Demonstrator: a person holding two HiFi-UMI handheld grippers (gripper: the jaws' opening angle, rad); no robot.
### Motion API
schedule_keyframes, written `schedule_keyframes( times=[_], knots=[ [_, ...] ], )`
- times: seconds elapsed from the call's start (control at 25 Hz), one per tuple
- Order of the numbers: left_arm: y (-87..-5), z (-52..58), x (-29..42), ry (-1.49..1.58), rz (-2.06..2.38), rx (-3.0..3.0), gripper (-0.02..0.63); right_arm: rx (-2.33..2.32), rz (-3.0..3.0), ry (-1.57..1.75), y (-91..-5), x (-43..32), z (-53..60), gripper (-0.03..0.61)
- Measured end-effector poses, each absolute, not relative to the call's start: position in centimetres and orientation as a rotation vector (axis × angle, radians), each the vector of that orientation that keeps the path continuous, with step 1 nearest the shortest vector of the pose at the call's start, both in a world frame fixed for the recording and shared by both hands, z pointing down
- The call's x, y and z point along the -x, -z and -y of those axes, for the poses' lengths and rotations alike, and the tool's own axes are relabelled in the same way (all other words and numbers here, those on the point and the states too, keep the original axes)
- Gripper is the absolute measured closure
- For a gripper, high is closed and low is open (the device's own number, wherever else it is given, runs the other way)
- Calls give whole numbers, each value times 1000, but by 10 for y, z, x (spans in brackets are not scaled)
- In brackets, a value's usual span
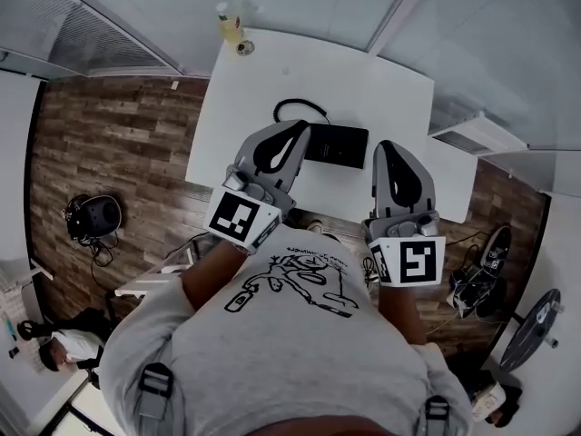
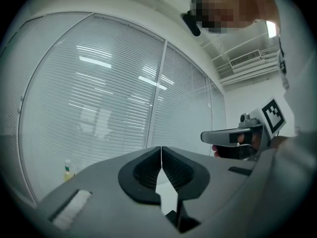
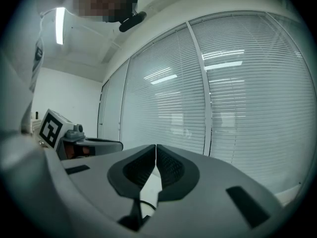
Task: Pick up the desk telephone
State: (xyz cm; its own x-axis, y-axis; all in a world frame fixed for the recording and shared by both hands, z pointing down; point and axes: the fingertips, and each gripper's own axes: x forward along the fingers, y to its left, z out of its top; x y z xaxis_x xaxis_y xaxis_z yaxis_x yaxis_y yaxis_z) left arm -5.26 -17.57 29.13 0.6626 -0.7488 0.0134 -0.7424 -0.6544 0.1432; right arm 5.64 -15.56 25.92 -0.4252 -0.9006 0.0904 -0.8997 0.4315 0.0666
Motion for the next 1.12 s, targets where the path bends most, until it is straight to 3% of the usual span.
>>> schedule_keyframes(
  times=[1.12],
  knots=[
    [-349,243,2,-18,1111,-2658,606,-1611,2496,-158,-310,-111,222,569]
  ],
)
